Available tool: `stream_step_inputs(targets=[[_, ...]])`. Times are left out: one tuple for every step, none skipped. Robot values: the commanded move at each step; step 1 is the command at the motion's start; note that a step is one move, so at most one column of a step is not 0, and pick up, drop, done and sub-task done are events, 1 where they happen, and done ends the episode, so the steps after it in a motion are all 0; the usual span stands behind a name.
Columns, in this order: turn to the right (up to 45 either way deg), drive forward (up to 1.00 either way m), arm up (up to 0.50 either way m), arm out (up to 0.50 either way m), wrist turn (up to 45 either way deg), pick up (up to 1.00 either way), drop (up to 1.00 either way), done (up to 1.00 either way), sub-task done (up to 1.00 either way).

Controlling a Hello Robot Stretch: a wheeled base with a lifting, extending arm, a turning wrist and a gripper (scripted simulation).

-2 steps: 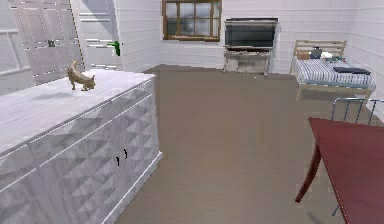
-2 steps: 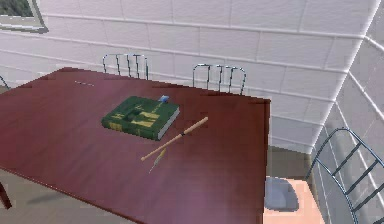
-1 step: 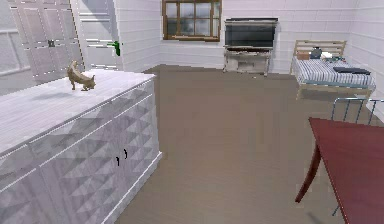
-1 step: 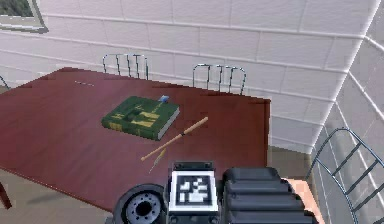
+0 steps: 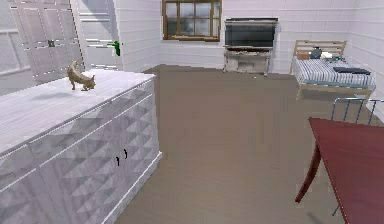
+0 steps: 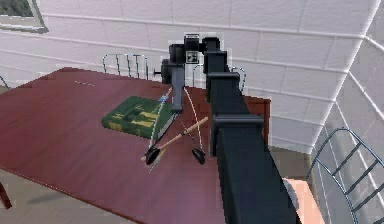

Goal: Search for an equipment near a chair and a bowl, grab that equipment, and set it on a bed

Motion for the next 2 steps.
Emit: stream_step_inputs(targets=[[0.0, 0.00, 0.00, 0.00, 45.0, 0.00, 0.00, 0.00, 0.00], [0.0, 0.00, 0.00, 0.00, 45.0, 0.00, 0.00, 0.00, 0.00]])
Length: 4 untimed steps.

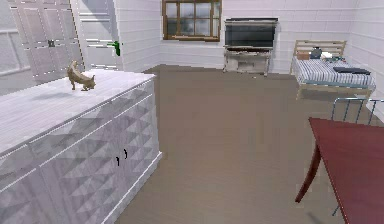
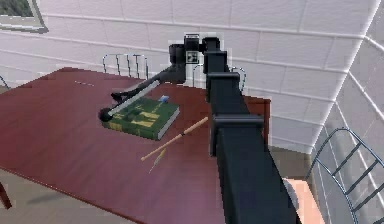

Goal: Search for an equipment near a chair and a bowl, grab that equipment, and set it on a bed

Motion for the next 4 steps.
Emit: stream_step_inputs(targets=[[0.0, 0.00, 0.00, 0.00, 30.0, 0.00, 0.00, 0.00, 0.00], [0.0, 0.00, -0.30, 0.00, 0.0, 0.00, 0.00, 0.00, 0.00], [0.0, 0.00, 0.00, 0.00, 0.0, 1.00, 0.00, 0.00, 0.00], [0.0, 0.00, 0.10, 0.00, 0.0, 0.00, 0.00, 0.00, 0.00]])
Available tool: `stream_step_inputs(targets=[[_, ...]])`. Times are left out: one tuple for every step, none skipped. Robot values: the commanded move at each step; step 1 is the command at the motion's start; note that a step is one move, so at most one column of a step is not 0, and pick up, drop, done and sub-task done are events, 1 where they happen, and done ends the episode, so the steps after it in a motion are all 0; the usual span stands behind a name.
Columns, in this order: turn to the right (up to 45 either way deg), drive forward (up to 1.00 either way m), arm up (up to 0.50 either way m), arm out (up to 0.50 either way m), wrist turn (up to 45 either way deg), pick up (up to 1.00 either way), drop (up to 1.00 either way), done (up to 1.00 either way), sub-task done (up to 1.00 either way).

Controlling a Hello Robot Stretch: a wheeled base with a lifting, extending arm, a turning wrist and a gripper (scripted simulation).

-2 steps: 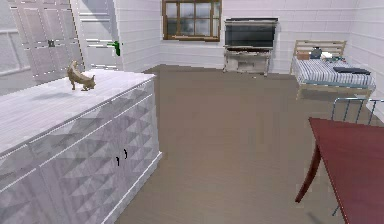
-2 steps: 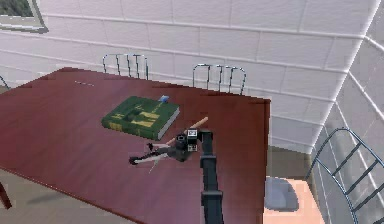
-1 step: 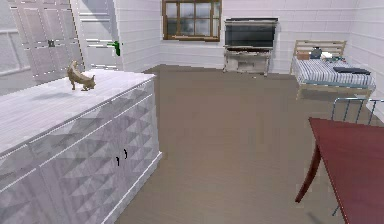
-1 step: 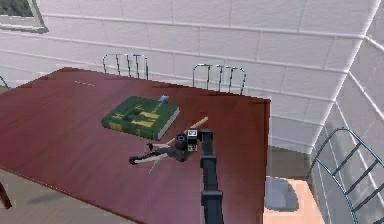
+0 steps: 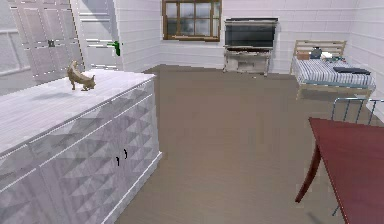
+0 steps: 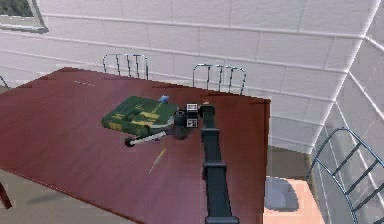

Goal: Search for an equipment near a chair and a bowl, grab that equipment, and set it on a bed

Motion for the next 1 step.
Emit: stream_step_inputs(targets=[[0.0, 0.00, 0.20, 0.00, 0.0, 0.00, 0.00, 0.00, 0.00]])
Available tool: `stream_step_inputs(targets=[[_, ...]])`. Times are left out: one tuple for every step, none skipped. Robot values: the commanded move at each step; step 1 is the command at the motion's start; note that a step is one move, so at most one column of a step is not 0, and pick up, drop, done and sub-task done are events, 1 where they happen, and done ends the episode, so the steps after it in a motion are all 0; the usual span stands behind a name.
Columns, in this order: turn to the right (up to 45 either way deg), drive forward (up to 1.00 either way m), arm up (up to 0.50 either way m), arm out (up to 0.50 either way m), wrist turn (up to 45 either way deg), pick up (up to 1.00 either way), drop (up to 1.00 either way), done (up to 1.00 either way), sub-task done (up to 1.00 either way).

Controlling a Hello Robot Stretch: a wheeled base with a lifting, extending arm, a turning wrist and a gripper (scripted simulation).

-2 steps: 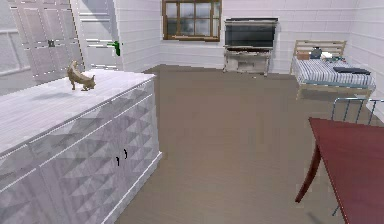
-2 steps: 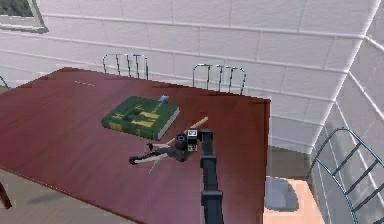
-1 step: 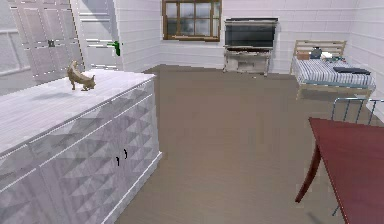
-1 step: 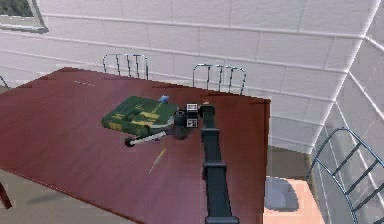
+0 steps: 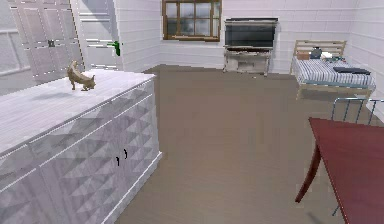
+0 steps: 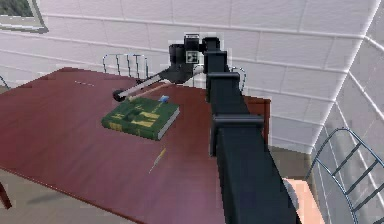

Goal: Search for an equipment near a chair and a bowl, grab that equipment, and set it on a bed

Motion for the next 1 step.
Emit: stream_step_inputs(targets=[[0.0, 0.00, 0.00, 0.00, -45.0, 0.00, 0.00, 0.00, 0.00]])
